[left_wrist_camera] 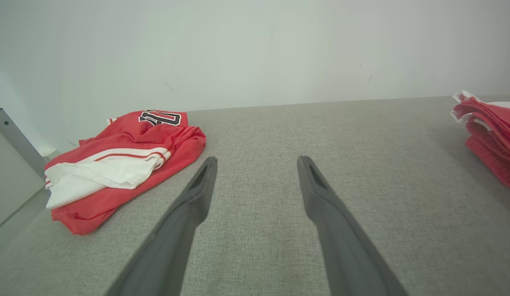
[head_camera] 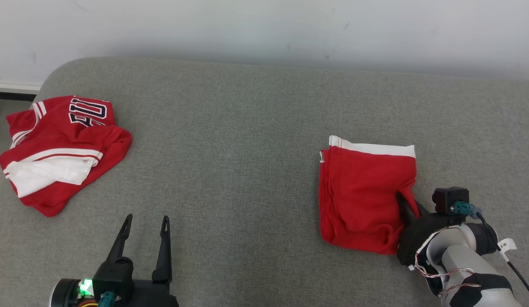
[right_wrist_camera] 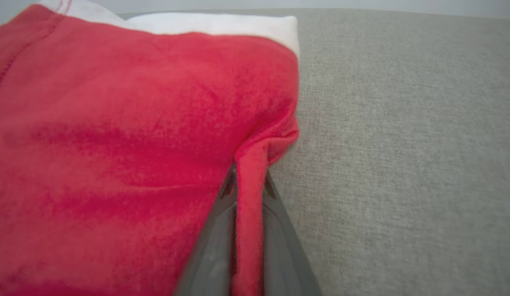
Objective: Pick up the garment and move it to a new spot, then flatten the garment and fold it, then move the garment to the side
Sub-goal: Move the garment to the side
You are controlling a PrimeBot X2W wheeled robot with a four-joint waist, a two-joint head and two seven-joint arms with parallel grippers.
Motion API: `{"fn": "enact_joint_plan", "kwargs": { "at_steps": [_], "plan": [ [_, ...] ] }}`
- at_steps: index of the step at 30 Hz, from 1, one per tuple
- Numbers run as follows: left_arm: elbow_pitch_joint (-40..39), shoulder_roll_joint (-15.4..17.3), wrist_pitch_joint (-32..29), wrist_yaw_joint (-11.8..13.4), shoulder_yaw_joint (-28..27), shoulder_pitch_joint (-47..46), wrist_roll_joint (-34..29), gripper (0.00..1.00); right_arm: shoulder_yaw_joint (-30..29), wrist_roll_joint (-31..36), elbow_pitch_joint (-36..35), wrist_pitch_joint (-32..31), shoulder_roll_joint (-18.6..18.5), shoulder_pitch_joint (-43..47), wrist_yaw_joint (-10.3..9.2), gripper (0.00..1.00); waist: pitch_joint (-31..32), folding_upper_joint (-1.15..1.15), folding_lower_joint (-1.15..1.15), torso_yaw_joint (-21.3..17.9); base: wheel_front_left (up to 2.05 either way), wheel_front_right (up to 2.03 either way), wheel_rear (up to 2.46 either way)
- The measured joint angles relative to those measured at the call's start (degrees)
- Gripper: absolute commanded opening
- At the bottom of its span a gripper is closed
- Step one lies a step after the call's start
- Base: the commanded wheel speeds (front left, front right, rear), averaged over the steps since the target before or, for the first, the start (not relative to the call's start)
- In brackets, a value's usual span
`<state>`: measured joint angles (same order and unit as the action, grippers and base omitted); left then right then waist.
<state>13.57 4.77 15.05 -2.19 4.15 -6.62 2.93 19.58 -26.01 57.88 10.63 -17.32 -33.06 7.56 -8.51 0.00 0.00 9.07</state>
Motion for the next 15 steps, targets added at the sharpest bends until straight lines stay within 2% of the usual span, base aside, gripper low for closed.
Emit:
{"fn": "enact_joint_plan", "kwargs": {
  "at_steps": [9,15],
  "plan": [
    [-2.1,-0.3,0.0,0.2,-0.8,-0.5,0.3,1.0,5.5,-3.2,0.1,0.4,-3.0,-8.0,0.0,0.0,-2.3,0.0,0.0,-1.3,0.0,0.0,0.0],
    [-4.5,-0.6,0.0,0.2,-1.3,-2.9,0.5,1.0,7.6,-3.9,-0.4,0.0,-6.4,-13.5,0.0,0.0,-5.6,0.0,0.01,-2.9,0.0,0.0,0.0]
  ]
}}
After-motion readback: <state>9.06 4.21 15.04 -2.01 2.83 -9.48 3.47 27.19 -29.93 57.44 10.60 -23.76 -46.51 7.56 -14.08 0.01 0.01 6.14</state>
